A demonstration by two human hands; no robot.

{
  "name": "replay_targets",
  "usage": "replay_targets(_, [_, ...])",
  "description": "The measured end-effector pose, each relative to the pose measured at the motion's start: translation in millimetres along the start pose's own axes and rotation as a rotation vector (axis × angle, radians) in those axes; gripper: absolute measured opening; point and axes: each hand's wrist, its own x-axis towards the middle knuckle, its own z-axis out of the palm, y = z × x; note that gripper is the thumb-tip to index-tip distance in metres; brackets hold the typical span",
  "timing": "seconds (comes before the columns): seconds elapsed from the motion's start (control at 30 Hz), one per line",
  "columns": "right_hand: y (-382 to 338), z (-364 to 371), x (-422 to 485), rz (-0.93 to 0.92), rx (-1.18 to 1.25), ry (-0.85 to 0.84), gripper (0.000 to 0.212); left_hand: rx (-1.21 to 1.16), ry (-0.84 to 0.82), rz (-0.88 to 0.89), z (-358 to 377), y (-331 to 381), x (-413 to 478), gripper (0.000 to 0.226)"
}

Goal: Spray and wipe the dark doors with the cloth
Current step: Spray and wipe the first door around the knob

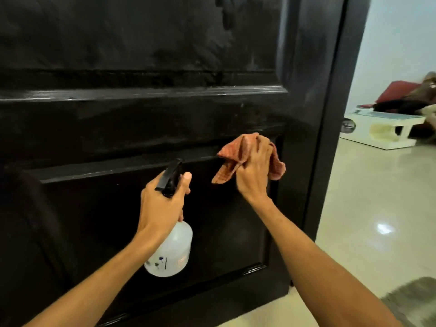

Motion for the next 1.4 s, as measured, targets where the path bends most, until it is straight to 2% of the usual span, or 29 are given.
replay_targets(0.07, [33,-15,17,0.386,0.075,0.203,0.042,-0.021,-0.048,-0.015,22,2,-1,0.023])
replay_targets(0.1, [39,-18,13,0.503,0.058,0.219,0.043,-0.028,-0.063,-0.024,30,3,-1,0.022])
replay_targets(0.17, [42,-18,-13,0.412,-0.003,0.097,0.046,-0.048,-0.083,-0.036,43,5,1,0.021])
replay_targets(0.27, [50,-31,-20,0.336,0.081,-0.041,0.049,-0.049,-0.124,-0.042,63,9,2,0.021])
replay_targets(0.33, [42,-42,9,0.284,0.097,-0.012,0.052,-0.035,-0.146,-0.029,75,14,4,0.019])
replay_targets(0.4, [36,-44,24,0.149,0.115,-0.001,0.058,-0.032,-0.154,-0.012,84,18,8,0.021])
replay_targets(0.5, [53,-47,4,0.11,0.107,-0.075,0.059,-0.036,-0.157,-0.012,96,22,12,0.026])
replay_targets(0.57, [58,-51,0,0.125,0.066,-0.078,0.052,-0.043,-0.172,-0.014,102,25,13,0.026])
replay_targets(0.63, [45,-53,23,0.108,0.079,0.009,0.043,-0.06,-0.173,-0.005,106,31,18,0.025])
replay_targets(0.77, [55,-63,33,-0.088,0.023,-0.098,0.058,-0.062,-0.197,0.015,112,37,23,0.025])
replay_targets(0.83, [85,-75,33,0.027,0.005,-0.001,0.055,-0.045,-0.217,0.024,115,38,24,0.025])
replay_targets(0.93, [97,-85,82,0.531,0.064,0.285,0.054,-0.049,-0.249,0.042,122,46,31,0.024])
replay_targets(0.97, [91,-84,96,0.574,0.056,0.304,0.051,-0.047,-0.26,0.051,126,48,33,0.024])
replay_targets(1.0, [86,-80,101,0.458,0.001,0.277,0.048,-0.043,-0.269,0.062,130,51,36,0.023])
replay_targets(1.03, [84,-75,96,0.26,-0.065,0.208,0.047,-0.036,-0.277,0.072,135,53,40,0.023])
replay_targets(1.07, [87,-72,86,0.063,-0.129,0.114,0.052,-0.026,-0.289,0.075,140,56,43,0.025])
replay_targets(1.1, [94,-74,80,-0.052,-0.173,0.043,0.059,-0.023,-0.304,0.073,145,59,45,0.026])
replay_targets(1.13, [104,-81,81,-0.055,-0.201,0.018,0.063,-0.031,-0.319,0.067,151,63,46,0.029])
replay_targets(1.2, [116,-92,99,0.209,-0.177,0.136,0.063,-0.03,-0.332,0.07,162,71,49,0.033])
replay_targets(1.23, [110,-91,104,0.272,-0.168,0.166,0.062,-0.024,-0.325,0.075,165,74,51,0.035])
replay_targets(1.27, [100,-83,105,0.204,-0.181,0.134,0.059,-0.027,-0.315,0.079,165,75,53,0.035])
replay_targets(1.33, [90,-65,95,-0.094,-0.201,0.001,0.055,-0.054,-0.306,0.079,161,76,55,0.033])
replay_targets(1.37, [90,-63,95,-0.185,-0.193,-0.024,0.054,-0.067,-0.3,0.083,158,76,55,0.031])
replay_targets(1.4, [92,-64,99,-0.184,-0.165,0.002,0.055,-0.073,-0.292,0.085,154,75,54,0.03])
